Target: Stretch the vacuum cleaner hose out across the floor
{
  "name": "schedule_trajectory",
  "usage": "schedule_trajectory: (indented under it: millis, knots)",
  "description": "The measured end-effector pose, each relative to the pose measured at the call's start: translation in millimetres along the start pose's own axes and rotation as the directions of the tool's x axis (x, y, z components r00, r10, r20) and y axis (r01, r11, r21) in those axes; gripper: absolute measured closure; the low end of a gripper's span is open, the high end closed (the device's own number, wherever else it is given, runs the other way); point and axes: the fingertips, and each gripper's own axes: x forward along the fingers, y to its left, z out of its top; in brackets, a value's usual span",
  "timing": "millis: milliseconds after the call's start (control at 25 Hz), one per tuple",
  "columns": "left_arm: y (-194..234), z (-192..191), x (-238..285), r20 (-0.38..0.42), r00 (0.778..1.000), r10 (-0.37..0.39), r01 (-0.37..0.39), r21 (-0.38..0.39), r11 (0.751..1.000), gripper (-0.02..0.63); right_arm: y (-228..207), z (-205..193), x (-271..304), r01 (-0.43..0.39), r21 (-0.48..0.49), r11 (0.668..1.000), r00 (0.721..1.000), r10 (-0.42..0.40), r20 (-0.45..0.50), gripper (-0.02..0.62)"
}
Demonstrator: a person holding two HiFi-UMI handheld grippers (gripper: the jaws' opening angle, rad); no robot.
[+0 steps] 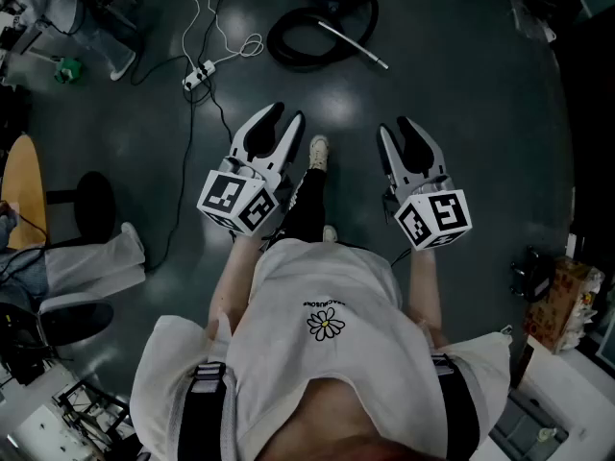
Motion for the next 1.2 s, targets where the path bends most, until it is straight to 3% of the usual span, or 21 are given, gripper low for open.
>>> schedule_trajectory:
  millis: [160, 320, 440, 600, 720, 800, 920, 1000, 1040, 1120, 1200]
  knots:
    - [66, 8, 66, -0.034, 0.999, -0.012, 0.011, -0.027, 1.0, 0.471, -33, 14, 88, 0.027, -0.08, 0.996, 0.999, -0.029, -0.023, 0.463]
    - [127, 11, 136, -0.114, 0.993, -0.028, 0.024, -0.044, 0.999, 0.471, -65, 36, 188, 0.06, -0.278, 0.959, 0.992, -0.089, -0.092, 0.432]
    - [165, 22, 189, -0.134, 0.99, -0.049, 0.041, -0.062, 0.997, 0.471, -89, 55, 249, 0.061, -0.325, 0.944, 0.991, -0.097, -0.095, 0.43]
    - [181, 19, 254, -0.202, 0.97, -0.137, 0.123, -0.076, 0.989, 0.471, -130, 66, 300, 0.069, -0.285, 0.956, 0.99, -0.1, -0.097, 0.43]
    - [192, 12, 304, -0.242, 0.958, -0.154, 0.142, -0.065, 0.988, 0.471, -165, 48, 339, -0.036, -0.204, 0.978, 0.979, -0.006, -0.203, 0.43]
    - [208, 13, 340, -0.245, 0.959, -0.143, 0.131, -0.065, 0.989, 0.471, -183, 33, 369, -0.156, -0.115, 0.981, 0.953, 0.119, -0.279, 0.43]
    - [236, 24, 392, -0.239, 0.967, -0.087, 0.085, -0.017, 0.996, 0.468, -212, 26, 416, -0.229, 0.01, 0.973, 0.938, 0.223, -0.264, 0.43]
    - [258, 30, 430, -0.26, 0.965, -0.032, 0.038, 0.02, 0.999, 0.34, -236, 30, 448, -0.246, 0.089, 0.965, 0.939, 0.26, -0.226, 0.431]
    - [267, 35, 453, -0.267, 0.964, -0.014, 0.022, 0.027, 0.999, 0.313, -252, 37, 465, -0.251, 0.116, 0.961, 0.938, 0.271, -0.215, 0.43]
    - [282, 51, 501, -0.269, 0.963, 0.001, 0.009, 0.034, 0.999, 0.301, -289, 53, 502, -0.237, 0.116, 0.965, 0.942, 0.257, -0.214, 0.423]
    - [298, 63, 538, -0.272, 0.962, 0.007, 0.009, 0.056, 0.998, 0.301, -318, 61, 537, -0.22, 0.047, 0.974, 0.945, 0.225, -0.237, 0.36]
